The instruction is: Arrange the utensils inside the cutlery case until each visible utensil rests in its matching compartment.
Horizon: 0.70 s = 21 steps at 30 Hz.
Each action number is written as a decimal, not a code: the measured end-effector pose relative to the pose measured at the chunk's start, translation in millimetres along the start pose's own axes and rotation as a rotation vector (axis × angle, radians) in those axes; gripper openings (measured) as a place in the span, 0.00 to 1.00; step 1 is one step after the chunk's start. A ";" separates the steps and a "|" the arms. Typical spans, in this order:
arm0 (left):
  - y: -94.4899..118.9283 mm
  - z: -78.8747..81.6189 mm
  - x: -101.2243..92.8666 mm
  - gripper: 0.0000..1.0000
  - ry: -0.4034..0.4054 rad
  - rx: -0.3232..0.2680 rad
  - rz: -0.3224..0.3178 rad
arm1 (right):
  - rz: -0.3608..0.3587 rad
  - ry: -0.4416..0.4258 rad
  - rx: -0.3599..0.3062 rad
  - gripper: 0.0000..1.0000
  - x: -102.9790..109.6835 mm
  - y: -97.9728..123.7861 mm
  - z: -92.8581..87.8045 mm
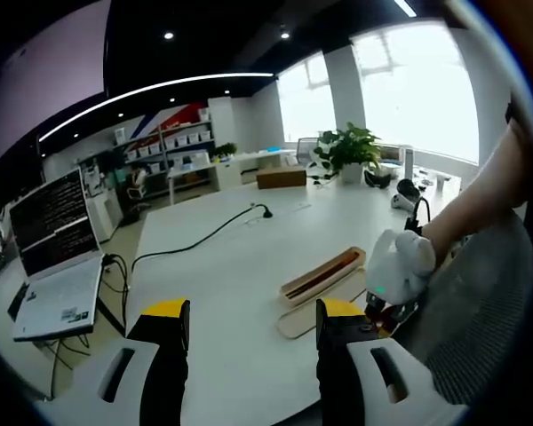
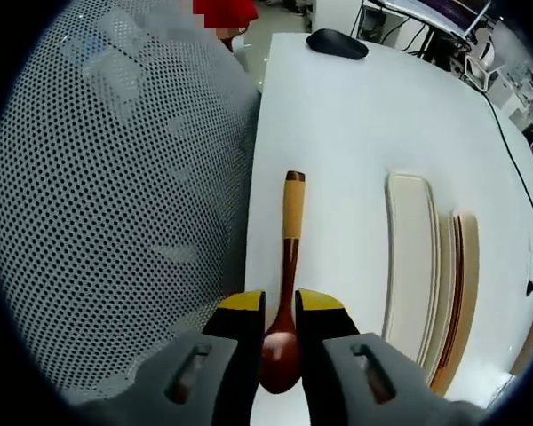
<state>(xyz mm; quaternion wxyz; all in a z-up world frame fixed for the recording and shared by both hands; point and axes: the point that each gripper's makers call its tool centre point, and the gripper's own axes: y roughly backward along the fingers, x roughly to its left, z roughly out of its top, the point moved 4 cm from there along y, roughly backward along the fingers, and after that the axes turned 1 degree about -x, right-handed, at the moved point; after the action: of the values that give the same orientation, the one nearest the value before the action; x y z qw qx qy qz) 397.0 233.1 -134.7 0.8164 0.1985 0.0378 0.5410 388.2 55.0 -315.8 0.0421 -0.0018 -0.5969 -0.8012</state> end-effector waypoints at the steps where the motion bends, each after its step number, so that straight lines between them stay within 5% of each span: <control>1: -0.1 0.0 0.0 0.59 0.000 0.000 0.000 | 0.000 0.001 0.001 0.10 -0.4 -0.5 0.3; 21: -1.0 -1.2 -2.1 0.59 -0.004 0.014 -0.006 | -0.049 0.045 0.031 0.05 -4.2 -11.3 3.3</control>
<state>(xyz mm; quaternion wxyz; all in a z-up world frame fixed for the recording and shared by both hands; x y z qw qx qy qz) 396.7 231.3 -136.5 0.8167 0.2051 0.0407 0.5379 391.4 61.6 -325.9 0.0360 0.0316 -0.6080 -0.7925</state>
